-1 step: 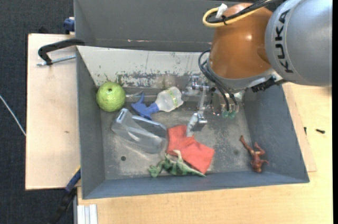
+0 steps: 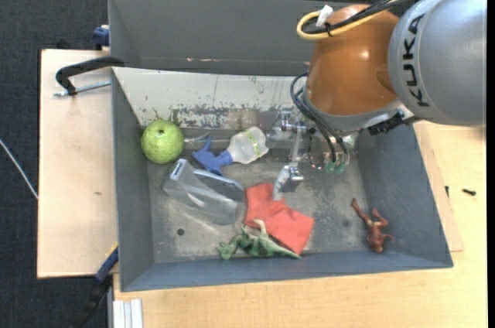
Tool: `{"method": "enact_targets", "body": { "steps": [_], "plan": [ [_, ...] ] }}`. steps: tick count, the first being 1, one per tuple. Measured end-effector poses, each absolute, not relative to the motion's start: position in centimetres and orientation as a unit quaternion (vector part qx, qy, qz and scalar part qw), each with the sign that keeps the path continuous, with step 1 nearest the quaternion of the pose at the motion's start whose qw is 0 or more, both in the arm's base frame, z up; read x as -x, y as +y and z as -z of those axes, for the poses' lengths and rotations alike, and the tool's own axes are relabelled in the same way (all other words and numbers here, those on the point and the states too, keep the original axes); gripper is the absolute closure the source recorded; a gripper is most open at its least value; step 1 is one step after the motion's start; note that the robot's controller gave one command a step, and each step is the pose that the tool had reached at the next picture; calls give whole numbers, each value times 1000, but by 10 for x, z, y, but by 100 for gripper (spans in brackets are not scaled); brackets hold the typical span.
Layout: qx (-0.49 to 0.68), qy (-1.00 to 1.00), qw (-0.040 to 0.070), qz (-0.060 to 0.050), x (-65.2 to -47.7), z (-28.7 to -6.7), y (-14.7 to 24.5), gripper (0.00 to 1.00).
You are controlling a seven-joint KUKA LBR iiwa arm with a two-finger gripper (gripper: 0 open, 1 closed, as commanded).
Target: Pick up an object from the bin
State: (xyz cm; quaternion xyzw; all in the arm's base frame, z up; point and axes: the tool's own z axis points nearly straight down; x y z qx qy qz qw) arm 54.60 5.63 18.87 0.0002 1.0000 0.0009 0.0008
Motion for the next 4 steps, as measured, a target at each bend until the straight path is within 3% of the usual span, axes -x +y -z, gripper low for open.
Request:
{"method": "enact_targets", "body": {
  "steps": [1, 2, 3, 4],
  "plan": [
    [24, 1000, 5, 0, -539, -174, 63, 0],
    [125, 992, 2, -1, -509, -118, 73, 0],
    [106, 994, 4, -4, -503, -90, 65, 0],
    [109, 994, 5, -4, -503, -92, 66, 0]
  ]
}}
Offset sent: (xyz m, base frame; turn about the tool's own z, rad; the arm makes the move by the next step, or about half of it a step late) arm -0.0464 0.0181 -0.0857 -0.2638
